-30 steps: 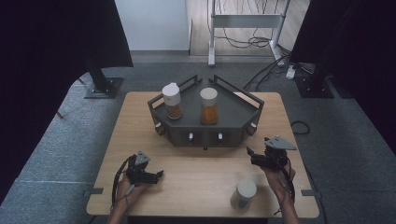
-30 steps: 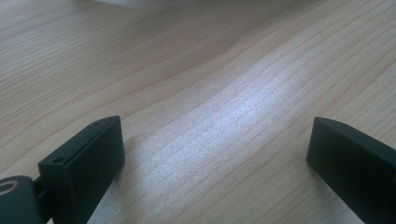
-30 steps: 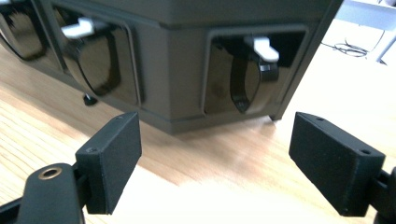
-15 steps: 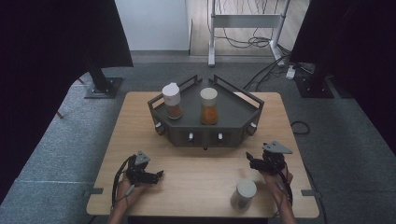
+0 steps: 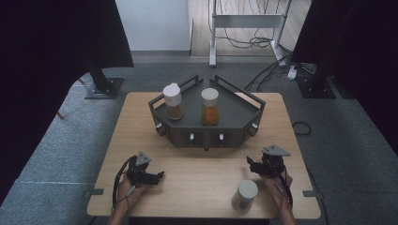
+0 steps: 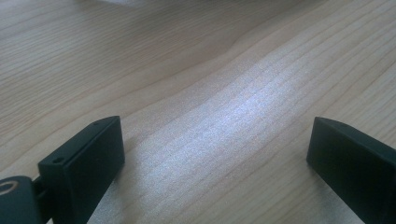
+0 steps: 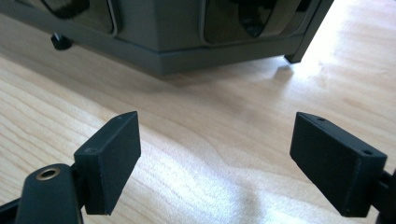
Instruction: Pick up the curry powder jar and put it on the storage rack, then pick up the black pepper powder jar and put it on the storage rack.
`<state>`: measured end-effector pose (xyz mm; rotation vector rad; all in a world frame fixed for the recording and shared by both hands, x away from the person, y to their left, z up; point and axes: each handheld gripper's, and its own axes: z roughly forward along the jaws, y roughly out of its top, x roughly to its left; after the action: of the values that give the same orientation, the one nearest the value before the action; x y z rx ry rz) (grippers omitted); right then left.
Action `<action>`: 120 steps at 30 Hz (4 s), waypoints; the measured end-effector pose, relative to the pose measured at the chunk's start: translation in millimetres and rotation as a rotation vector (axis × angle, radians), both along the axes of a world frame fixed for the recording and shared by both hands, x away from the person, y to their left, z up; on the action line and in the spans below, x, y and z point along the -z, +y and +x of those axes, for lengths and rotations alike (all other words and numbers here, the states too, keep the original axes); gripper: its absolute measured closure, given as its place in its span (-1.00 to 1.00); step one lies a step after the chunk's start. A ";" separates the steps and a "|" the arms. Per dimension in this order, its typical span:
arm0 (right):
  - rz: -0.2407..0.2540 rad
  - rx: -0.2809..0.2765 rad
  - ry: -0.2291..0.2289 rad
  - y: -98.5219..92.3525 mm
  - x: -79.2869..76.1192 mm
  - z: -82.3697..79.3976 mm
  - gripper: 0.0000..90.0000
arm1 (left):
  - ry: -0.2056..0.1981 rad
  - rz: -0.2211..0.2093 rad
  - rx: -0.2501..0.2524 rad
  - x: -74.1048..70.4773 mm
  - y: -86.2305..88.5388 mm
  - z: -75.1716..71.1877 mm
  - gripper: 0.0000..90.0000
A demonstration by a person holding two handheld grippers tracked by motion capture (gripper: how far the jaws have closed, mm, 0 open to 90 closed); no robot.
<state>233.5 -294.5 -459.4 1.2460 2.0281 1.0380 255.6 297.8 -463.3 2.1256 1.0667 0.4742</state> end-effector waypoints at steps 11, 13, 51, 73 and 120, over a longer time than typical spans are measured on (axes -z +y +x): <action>0.002 0.011 0.048 -0.9 8.1 6.3 -0.67 | 0.000 0.000 0.000 0.0 0.0 0.0 -0.91; 0.002 0.010 0.052 -0.7 8.7 6.6 -0.67 | 0.000 0.000 0.000 0.0 0.0 0.0 -0.91; -0.004 0.007 -0.021 3.5 -7.4 -14.2 -0.68 | 0.000 0.000 0.000 0.0 0.0 0.0 -0.92; 0.019 0.013 -0.059 1.1 -15.7 -25.7 -0.68 | -0.001 -0.001 0.000 0.2 0.1 -0.2 -0.92; 0.074 -0.025 -0.137 -15.1 -44.9 -88.8 -0.68 | -0.001 -0.001 0.000 0.2 0.1 -0.1 -0.92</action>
<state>144.7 -309.6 -414.5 1.1557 1.9210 1.1869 255.4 297.9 -463.5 2.1248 1.0663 0.4743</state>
